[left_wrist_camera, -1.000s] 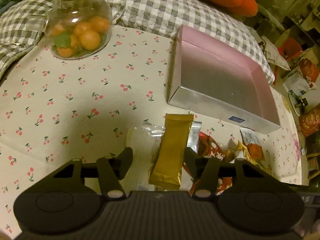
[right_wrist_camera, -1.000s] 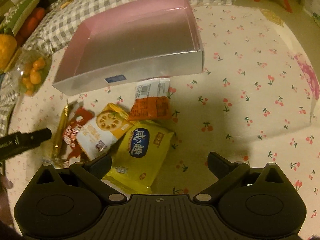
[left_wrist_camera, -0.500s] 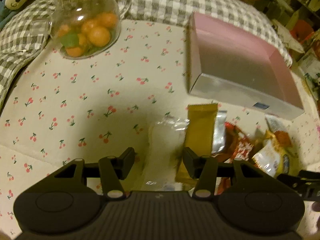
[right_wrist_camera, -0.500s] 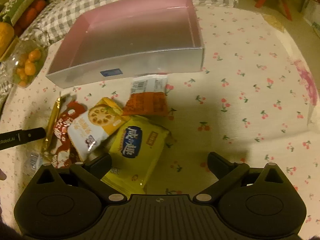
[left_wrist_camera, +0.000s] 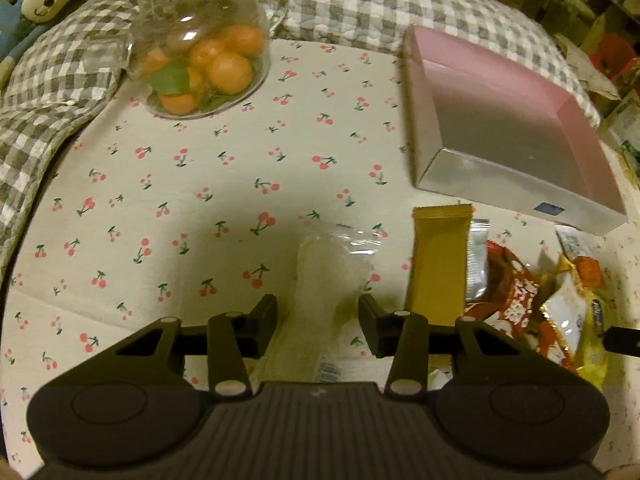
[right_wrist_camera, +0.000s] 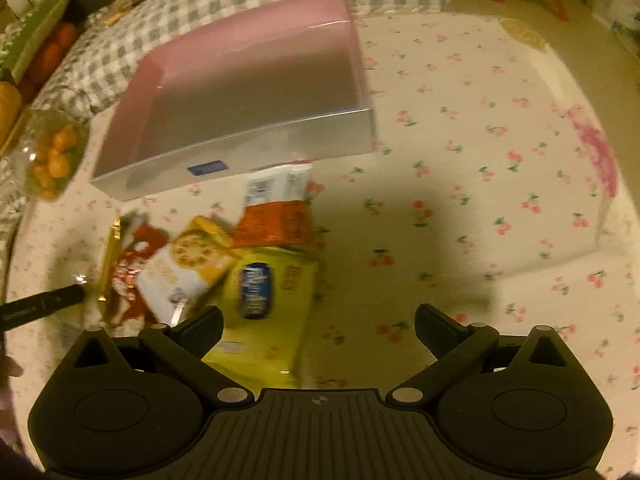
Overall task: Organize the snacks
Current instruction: 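Close left tool on white translucent packet while right tool grasps yellow chip bag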
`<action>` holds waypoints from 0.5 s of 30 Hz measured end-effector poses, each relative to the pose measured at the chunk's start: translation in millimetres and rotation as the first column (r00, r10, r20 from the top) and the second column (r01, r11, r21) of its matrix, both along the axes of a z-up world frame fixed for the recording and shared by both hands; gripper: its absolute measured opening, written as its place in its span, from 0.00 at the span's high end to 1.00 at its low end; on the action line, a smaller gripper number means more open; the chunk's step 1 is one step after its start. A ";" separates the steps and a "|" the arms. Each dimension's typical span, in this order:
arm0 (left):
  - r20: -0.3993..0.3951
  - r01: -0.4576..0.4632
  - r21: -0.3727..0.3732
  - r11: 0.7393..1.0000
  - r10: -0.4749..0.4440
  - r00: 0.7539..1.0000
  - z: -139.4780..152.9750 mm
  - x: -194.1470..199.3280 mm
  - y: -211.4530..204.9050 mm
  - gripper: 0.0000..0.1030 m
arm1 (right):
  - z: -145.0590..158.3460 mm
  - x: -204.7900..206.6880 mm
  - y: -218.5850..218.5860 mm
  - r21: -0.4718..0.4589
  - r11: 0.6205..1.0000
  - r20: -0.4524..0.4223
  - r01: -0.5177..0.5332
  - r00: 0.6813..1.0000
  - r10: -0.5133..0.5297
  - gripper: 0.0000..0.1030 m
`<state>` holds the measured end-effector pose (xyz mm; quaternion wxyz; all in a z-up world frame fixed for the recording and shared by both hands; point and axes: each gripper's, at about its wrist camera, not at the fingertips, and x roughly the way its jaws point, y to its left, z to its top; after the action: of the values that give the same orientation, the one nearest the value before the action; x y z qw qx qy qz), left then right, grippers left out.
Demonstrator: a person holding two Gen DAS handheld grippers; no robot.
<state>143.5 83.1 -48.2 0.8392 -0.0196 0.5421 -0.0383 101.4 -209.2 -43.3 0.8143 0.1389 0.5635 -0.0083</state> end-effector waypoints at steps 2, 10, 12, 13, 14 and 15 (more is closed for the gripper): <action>0.002 0.014 0.004 1.000 -0.014 1.000 0.3 -0.7 -3.0 0.59 | -1.0 0.2 8.9 -0.014 1.000 0.006 -0.015 1.000 0.015 0.01; -0.017 0.078 0.074 0.994 -0.077 0.997 -7.1 -1.2 -11.8 0.58 | -13.7 -0.9 33.8 -0.098 0.991 -0.001 -0.090 0.996 0.091 0.01; -0.015 0.085 0.088 0.993 -0.084 0.996 -7.4 -1.6 -10.4 0.56 | -14.6 -1.0 32.4 -0.119 0.989 -0.016 -0.091 0.996 0.090 0.01; -0.014 0.085 0.093 0.992 -0.084 0.996 -7.1 -1.6 -9.4 0.56 | -14.0 -1.3 30.5 -0.128 0.988 -0.025 -0.086 0.996 0.083 0.01; -0.013 0.084 0.096 0.992 -0.083 0.996 -6.9 -1.6 -8.0 0.55 | -14.2 -0.9 27.5 -0.142 0.987 -0.033 -0.078 0.997 0.074 0.02; -0.014 0.082 0.096 0.992 -0.081 0.997 -7.0 -1.4 -6.8 0.55 | -14.2 -0.8 23.8 -0.150 0.986 -0.037 -0.071 0.997 0.066 0.02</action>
<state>142.1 76.3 -55.2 0.8342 0.0428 0.5478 -0.0461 100.6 -185.4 -57.5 0.8131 0.0570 0.5787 -0.0254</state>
